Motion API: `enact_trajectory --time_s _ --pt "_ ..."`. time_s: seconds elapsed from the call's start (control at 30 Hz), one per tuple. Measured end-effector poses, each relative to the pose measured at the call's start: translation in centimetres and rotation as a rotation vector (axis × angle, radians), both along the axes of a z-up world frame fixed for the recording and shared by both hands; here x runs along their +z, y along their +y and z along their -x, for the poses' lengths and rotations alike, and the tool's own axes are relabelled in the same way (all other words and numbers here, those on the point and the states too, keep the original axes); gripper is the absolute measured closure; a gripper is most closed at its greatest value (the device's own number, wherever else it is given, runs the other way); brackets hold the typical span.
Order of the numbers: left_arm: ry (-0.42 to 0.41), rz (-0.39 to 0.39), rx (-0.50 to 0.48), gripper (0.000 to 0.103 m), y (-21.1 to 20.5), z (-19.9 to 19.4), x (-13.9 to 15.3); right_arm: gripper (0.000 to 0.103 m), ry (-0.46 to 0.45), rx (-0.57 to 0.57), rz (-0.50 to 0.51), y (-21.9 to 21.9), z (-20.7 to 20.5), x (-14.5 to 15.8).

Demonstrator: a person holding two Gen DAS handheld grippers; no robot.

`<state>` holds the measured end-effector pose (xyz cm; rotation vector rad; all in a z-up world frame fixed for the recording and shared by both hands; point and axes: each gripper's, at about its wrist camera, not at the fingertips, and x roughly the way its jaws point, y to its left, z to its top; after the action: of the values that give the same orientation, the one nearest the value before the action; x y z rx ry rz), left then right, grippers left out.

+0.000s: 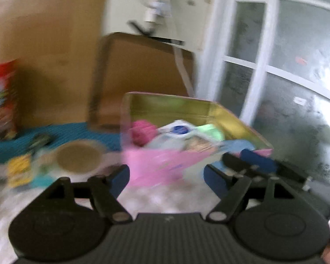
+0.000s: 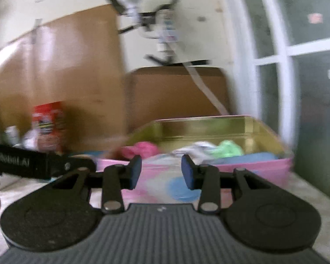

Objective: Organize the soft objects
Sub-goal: 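Grasp the small teal 'fine apple' box with the right gripper, then lower the teal box with the right gripper while the left gripper grasps it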

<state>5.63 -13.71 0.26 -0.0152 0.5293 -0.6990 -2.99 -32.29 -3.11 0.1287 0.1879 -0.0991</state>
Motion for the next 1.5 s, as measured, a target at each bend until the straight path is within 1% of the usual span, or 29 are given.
enact_trajectory --time_s 0.07,0.1,0.17,0.23,0.27,0.33,0.4,0.43,0.5,0.53,0.57,0.7,0.77,0.8,0.87,0.93,0.97,1.03,1.13,1.2,1.27,1.33,1.37,1.43,1.5 --pt "0.000 -0.007 0.079 0.026 3.9 -0.4 -1.0 0.060 0.018 0.094 0.017 2.1 -1.1 0.7" --pt "0.000 -0.018 0.114 0.026 5.2 -0.8 -1.2 0.060 0.028 0.137 0.017 3.0 -1.8 1.1" --pt "0.014 -0.044 0.205 0.026 8.3 -1.9 -2.2 0.060 0.065 0.219 -0.006 4.4 -3.9 2.1" --pt "0.014 -0.074 0.301 0.027 10.8 -2.9 -3.1 0.060 0.130 0.293 -0.050 5.7 -7.4 3.4" --pt "0.015 -0.077 0.332 0.027 11.9 -3.1 -3.5 0.060 0.161 0.312 -0.064 6.4 -9.0 3.8" --pt "0.032 -0.057 0.378 0.027 13.7 -3.7 -4.3 0.061 0.248 0.364 -0.081 8.5 -13.0 4.5" --pt "0.046 -0.032 0.404 0.029 14.7 -4.1 -5.3 0.060 0.341 0.381 -0.051 11.0 -17.2 5.1" --pt "0.084 -0.012 0.412 0.033 15.1 -4.6 -5.6 0.060 0.394 0.403 -0.036 12.1 -19.0 5.1" --pt "0.082 0.063 0.416 0.032 16.2 -4.7 -5.5 0.059 0.482 0.395 -0.020 14.0 -22.5 4.9" --pt "0.083 0.086 0.426 0.032 16.5 -4.7 -5.5 0.054 0.529 0.390 -0.011 14.8 -24.0 4.8" --pt "0.089 0.105 0.429 0.032 16.7 -4.8 -5.5 0.050 0.583 0.398 -0.003 15.6 -25.5 4.4" --pt "0.097 0.155 0.427 0.031 17.3 -4.8 -5.6 0.049 0.778 0.350 0.033 17.2 -30.1 1.5" --pt "0.101 0.166 0.424 0.030 17.5 -4.9 -5.6 0.049 0.838 0.310 0.076 17.7 -31.2 0.1" --pt "0.103 0.171 0.425 0.029 17.6 -4.8 -5.6 0.048 0.852 0.315 0.078 17.7 -31.4 -0.4" --pt "0.114 0.185 0.426 0.029 17.7 -5.0 -5.8 0.052 0.832 0.316 0.092 17.9 -30.8 -0.5" --pt "0.128 0.197 0.432 0.029 17.9 -5.1 -5.9 0.054 0.824 0.345 0.091 18.0 -29.6 -0.4" --pt "0.134 0.203 0.435 0.029 18.0 -5.2 -6.0 0.054 0.818 0.357 0.103 18.2 -29.4 -0.4" --pt "0.140 0.212 0.441 0.028 18.2 -5.3 -6.0 0.055 0.799 0.380 0.152 18.8 -27.6 -0.4" --pt "0.142 0.228 0.460 0.027 18.6 -5.3 -6.0 0.056 0.725 0.420 0.221 19.8 -25.4 -0.1" --pt "0.144 0.245 0.478 0.027 19.0 -5.3 -6.0 0.056 0.664 0.435 0.226 20.2 -24.4 0.7" --pt "0.152 0.273 0.508 0.027 19.8 -5.3 -6.0 0.056 0.609 0.453 0.240 20.4 -22.7 1.7" --pt "0.169 0.313 0.542 0.027 20.8 -5.4 -6.2 0.057 0.570 0.498 0.284 20.8 -19.9 2.3" --pt "0.179 0.327 0.556 0.027 21.2 -5.5 -6.2 0.057 0.566 0.527 0.298 21.0 -19.0 2.1" --pt "0.207 0.350 0.565 0.027 21.8 -5.7 -6.5 0.057 0.566 0.604 0.350 21.2 -16.0 1.5" --pt "0.220 0.350 0.562 0.027 21.9 -5.8 -6.6 0.057 0.605 0.673 0.402 21.7 -13.4 0.2"
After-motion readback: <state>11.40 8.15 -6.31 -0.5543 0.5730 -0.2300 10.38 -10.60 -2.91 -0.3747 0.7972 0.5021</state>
